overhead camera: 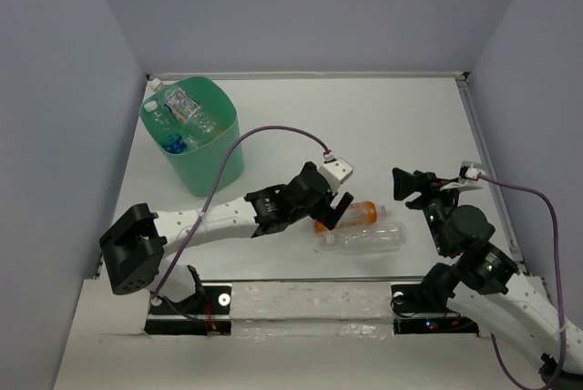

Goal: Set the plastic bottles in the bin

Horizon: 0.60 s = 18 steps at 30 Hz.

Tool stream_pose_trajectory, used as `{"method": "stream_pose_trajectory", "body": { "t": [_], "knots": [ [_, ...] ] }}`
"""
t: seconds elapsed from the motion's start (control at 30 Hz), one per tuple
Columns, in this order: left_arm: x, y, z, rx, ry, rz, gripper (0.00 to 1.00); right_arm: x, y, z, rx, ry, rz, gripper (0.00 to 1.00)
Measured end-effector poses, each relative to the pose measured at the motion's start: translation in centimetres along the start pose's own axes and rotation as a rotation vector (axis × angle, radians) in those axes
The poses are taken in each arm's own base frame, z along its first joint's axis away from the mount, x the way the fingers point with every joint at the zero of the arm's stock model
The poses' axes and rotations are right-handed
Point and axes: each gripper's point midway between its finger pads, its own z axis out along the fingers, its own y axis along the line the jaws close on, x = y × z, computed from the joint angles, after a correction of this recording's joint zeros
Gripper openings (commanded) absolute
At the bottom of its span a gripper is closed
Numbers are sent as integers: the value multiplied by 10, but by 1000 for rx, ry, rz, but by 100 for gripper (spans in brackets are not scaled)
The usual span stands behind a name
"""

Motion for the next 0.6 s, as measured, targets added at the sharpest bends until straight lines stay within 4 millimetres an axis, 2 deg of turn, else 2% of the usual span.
{"method": "stream_pose_trajectory", "body": {
  "t": [0.1,0.27,0.33,0.4,0.5,0.6],
  "knots": [
    [4,-5,13,18,28,89,99,-6,-6,-10,-5,-15,20,69],
    [-19,-25,38,87,32,169,99,-9,-11,-19,-7,-20,45,69],
    [-25,-36,54,123,38,192,99,-4,-13,-19,-6,-9,46,69],
    [-14,-44,66,161,76,217,99,3,-14,-19,-4,9,43,69],
    [13,-50,75,199,157,246,99,13,-17,-18,1,36,33,69],
    [31,-53,78,222,215,268,99,19,-19,-19,4,49,31,69]
  ]
}}
